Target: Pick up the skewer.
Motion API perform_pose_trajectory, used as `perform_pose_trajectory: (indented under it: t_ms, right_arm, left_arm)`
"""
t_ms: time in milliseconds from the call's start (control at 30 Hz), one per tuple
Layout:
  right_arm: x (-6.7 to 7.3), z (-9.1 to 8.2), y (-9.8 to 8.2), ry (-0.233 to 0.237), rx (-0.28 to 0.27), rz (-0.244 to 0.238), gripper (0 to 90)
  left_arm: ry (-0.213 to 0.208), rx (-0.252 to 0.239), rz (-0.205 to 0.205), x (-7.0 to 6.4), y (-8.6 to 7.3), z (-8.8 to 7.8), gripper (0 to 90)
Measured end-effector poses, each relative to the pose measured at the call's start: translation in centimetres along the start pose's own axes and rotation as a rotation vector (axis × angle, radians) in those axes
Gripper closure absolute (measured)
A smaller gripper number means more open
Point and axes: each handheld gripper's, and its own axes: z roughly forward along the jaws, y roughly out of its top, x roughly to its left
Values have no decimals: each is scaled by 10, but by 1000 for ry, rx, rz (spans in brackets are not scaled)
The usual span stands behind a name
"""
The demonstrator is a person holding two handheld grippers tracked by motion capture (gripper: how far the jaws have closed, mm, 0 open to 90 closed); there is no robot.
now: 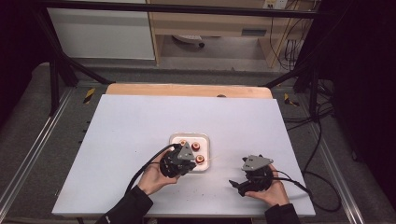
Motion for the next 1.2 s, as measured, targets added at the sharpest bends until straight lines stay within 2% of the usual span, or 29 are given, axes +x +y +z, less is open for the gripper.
perform_pose_trajectory:
  t_ms: [133,333,533,633,700,833,867,900,933,967,1000,1100,1200]
  right_arm:
    - [2,0,1,-9,7,-32,78]
    - [6,-1,6,-39,28,-118,104]
    - [9,-3,9,-61,30,-175,132]
    - [12,-4,13,-74,38,-228,154]
    - [13,-4,14,-76,37,-239,164]
    - [17,-3,18,-90,44,-318,199]
    - [17,-3,18,-90,44,-318,199]
    - [18,-2,19,-88,45,-345,212]
    - [18,-2,19,-88,45,-345,212]
    - [18,-1,19,-93,50,-359,214]
    - [18,0,20,-95,51,-392,241]
    - [19,1,21,-90,54,-417,264]
    - [20,2,22,-87,59,-465,311]
  left_arm:
    - [-7,11,12,-4,5,2,882]
    - [-11,28,33,-12,14,8,882]
    - [-19,46,54,-20,24,14,882]
    - [-20,55,64,-24,29,17,882]
    - [-21,62,70,-26,32,19,882]
    - [-25,79,71,-28,37,24,882]
    - [-34,81,68,-29,38,25,882]
    - [-40,85,67,-30,39,27,882]
    - [-41,88,70,-31,40,28,882]
    - [-32,91,73,-31,41,29,882]
    - [-33,95,73,-31,42,30,882]
    - [-33,111,77,-32,46,34,882]
    - [-39,121,80,-34,48,37,882]
